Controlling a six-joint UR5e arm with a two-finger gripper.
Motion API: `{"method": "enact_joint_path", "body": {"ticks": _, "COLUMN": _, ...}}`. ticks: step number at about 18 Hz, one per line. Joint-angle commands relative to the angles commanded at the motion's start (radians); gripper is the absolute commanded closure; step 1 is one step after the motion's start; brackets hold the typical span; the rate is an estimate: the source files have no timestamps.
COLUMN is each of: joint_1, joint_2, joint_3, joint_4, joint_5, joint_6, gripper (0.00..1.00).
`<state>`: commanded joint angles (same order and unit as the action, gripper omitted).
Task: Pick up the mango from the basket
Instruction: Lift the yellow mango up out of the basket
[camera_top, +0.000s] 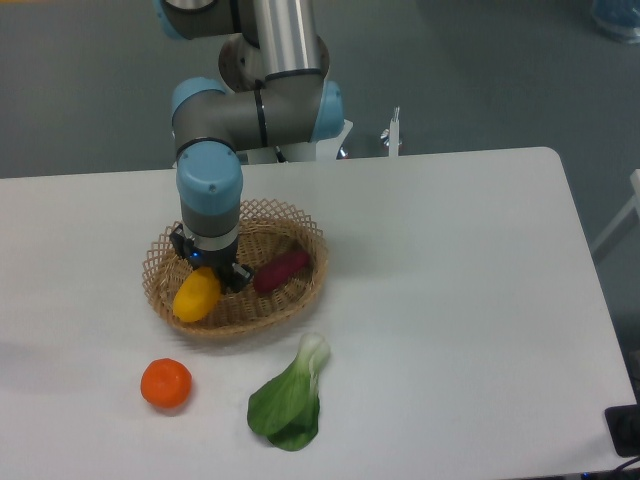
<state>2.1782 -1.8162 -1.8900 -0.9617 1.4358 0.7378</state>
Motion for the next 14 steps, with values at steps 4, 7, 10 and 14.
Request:
{"method": "enact_joint_path", "body": {"ticks": 4, "joint_1": 0.049, "joint_2": 0.0, "joint_3": 0.057, "joint_4": -0.043, "joint_5": 0.0, "joint_6": 0.034, "gripper": 0.63}}
{"method": "enact_joint_path", "body": {"ticks": 7, "joint_1": 0.098, "joint_2": -0.003, "joint_3": 0.08, "joint_4": -0.043, "joint_5": 0.0, "joint_6": 0.067, "gripper": 0.63}}
{"method": "enact_joint_path", "body": {"ticks": 10, "joint_1": 0.169, "joint_2": -0.012, "joint_3": 0.127, "joint_4": -0.04, "joint_5": 0.0, "joint_6": 0.096, "gripper": 0.63}}
{"method": "enact_joint_path", "body": {"ticks": 14, "joint_1": 0.236, "joint_2": -0.035, "joint_3": 0.198, "joint_4": -0.043, "joint_5": 0.0, "joint_6": 0.182, "gripper": 0.64}}
